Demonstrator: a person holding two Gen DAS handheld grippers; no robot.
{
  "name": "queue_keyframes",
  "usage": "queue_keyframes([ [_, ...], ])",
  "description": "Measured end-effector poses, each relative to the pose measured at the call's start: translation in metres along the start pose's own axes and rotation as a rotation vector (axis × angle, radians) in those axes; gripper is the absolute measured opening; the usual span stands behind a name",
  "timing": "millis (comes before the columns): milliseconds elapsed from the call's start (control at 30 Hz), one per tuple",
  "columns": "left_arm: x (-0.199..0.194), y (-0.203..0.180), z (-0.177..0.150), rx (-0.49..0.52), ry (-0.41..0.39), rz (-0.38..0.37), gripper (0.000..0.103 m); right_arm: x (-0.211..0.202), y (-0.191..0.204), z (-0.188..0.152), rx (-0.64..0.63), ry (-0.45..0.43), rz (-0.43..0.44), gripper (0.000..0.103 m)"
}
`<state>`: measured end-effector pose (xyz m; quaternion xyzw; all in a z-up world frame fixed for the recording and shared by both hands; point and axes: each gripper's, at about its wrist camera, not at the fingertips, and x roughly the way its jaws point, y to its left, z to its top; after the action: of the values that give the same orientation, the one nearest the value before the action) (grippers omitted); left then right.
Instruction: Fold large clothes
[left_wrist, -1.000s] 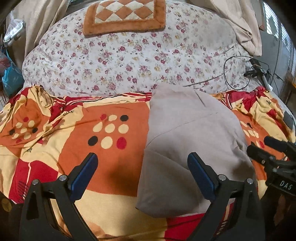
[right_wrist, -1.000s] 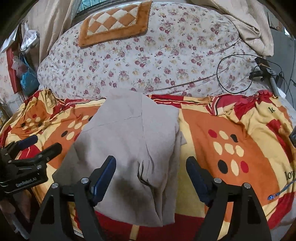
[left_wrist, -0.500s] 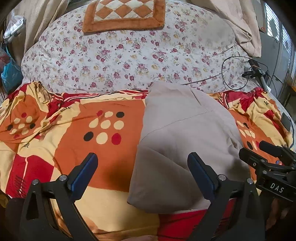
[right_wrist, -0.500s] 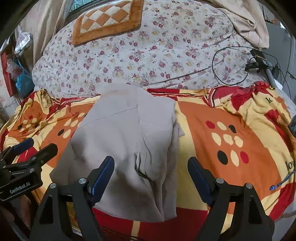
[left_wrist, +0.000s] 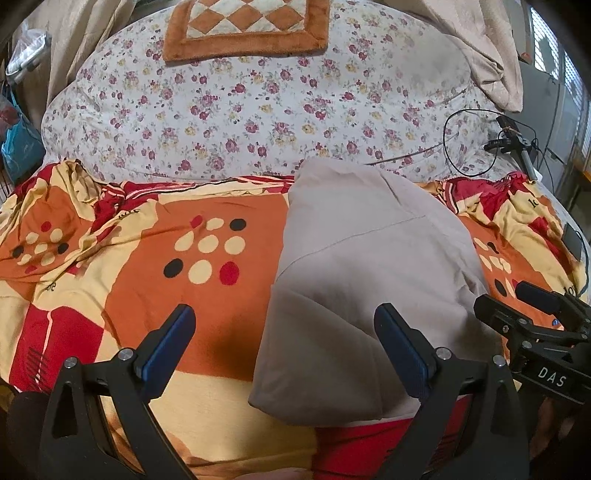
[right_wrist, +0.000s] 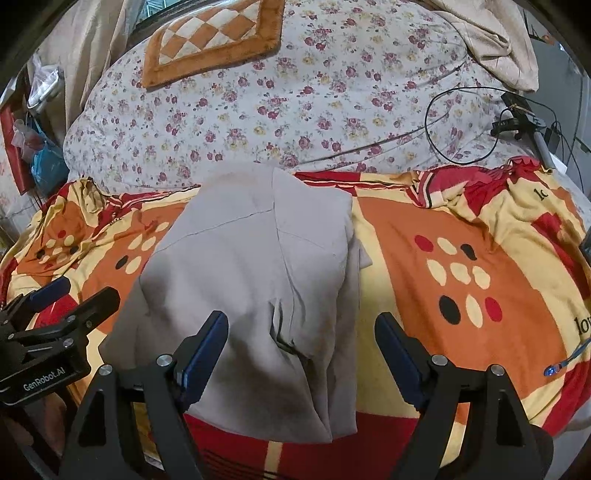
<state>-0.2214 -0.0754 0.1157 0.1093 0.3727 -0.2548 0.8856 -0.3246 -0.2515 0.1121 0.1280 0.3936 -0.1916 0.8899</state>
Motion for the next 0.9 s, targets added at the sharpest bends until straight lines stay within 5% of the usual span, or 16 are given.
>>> queue_keyframes([
  [900, 0.018, 0.0, 0.0, -0.005, 0.026, -0.005, 0.098, 0.015, 0.011, 0.004, -0.018, 0.022, 0.013, 0.083],
])
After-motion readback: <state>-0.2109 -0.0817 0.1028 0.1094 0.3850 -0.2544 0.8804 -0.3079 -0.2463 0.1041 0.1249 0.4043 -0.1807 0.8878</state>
